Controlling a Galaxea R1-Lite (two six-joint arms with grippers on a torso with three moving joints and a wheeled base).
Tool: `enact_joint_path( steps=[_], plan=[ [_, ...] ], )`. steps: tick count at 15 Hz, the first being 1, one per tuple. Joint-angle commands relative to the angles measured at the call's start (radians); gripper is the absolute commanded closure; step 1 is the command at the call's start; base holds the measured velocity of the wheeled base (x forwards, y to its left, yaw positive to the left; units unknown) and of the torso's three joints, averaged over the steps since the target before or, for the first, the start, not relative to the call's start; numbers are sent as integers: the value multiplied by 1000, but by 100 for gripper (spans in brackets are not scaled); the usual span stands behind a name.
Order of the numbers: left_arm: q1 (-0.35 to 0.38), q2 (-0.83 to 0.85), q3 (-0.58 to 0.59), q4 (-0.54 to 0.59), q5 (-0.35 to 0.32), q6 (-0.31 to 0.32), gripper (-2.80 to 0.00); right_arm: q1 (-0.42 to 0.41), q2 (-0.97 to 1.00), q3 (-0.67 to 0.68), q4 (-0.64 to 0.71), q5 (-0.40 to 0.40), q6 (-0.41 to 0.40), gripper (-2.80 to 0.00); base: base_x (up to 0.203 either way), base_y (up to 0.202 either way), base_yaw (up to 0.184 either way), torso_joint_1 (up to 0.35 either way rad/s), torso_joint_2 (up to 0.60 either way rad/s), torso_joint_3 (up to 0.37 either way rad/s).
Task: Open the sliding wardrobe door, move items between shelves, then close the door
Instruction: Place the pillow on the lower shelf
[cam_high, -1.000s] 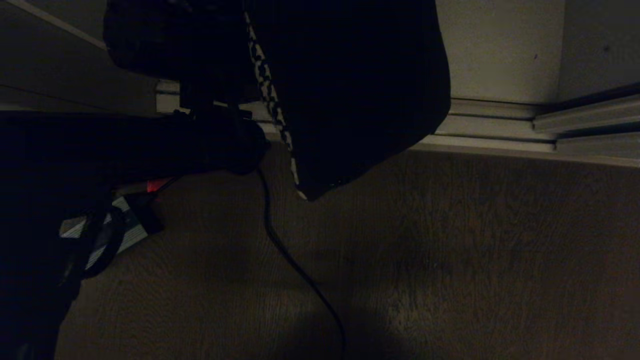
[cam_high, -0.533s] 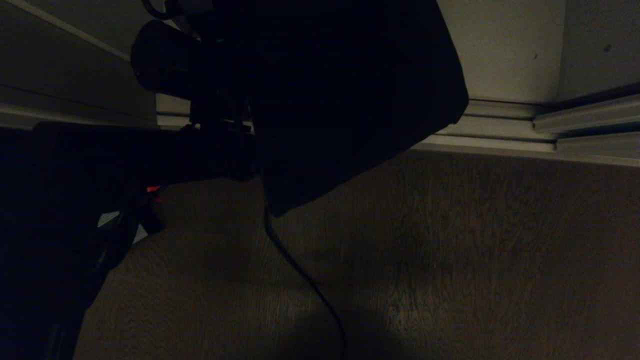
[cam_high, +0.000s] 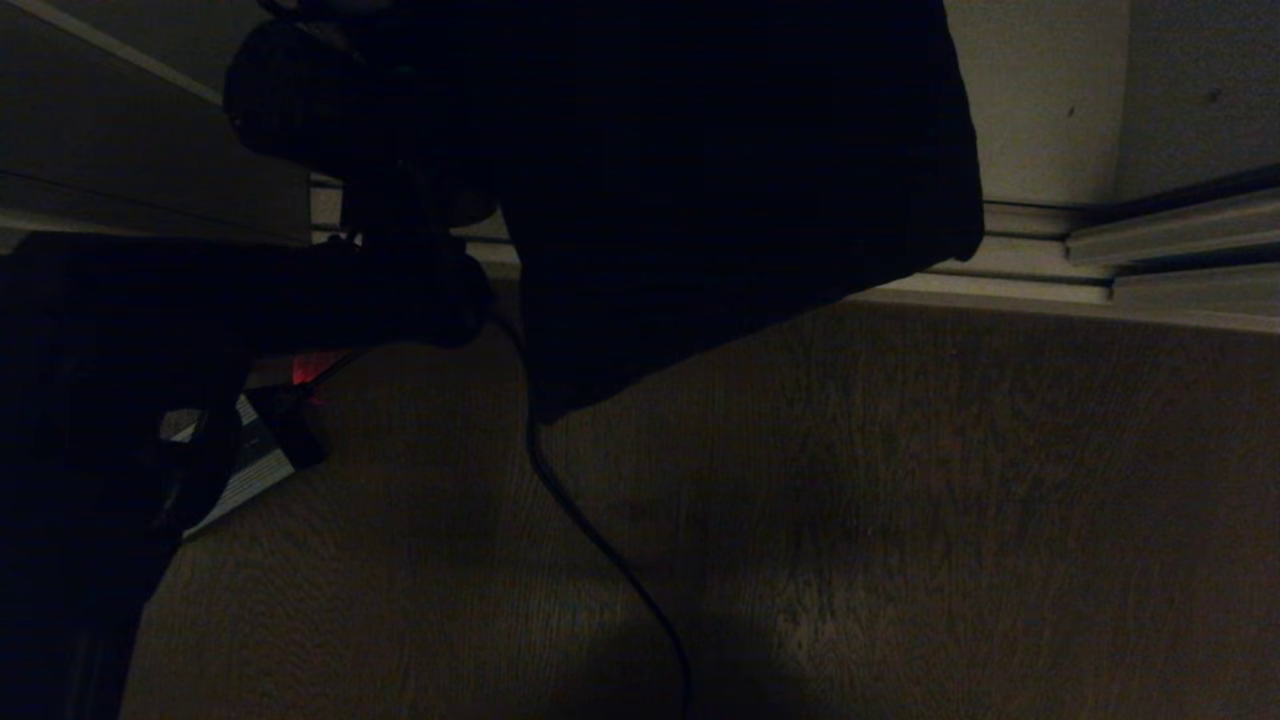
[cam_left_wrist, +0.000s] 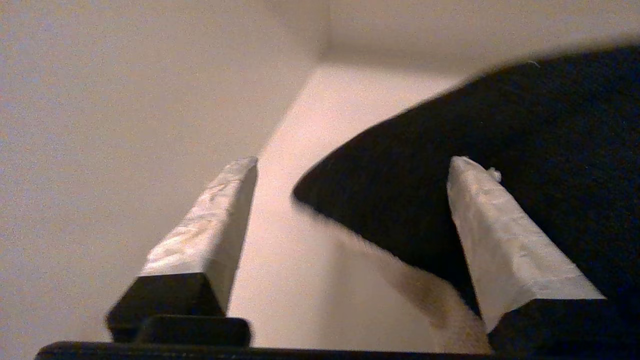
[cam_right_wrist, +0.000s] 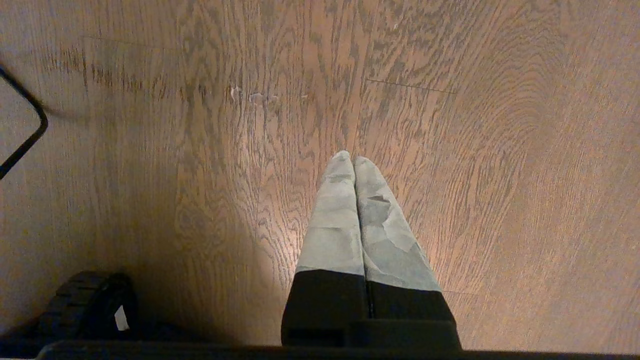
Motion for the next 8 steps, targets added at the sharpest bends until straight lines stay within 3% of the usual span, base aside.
enact_joint_path(
  steps=[1,3,8],
  plan=[
    [-2,-61,8,-2,5,2,-280,0,-2,3,0,0,-1,0,0,0,0,0,0,0],
    [-11,-85,34,45,4,-2,-280,0,-2,3,0,0,0,0,0,0,0,0,0,0],
    [-21,-160,96,372,-39,-38,-280,0,-2,5,0,0,-1,0,0,0,0,0,0,0]
  ],
)
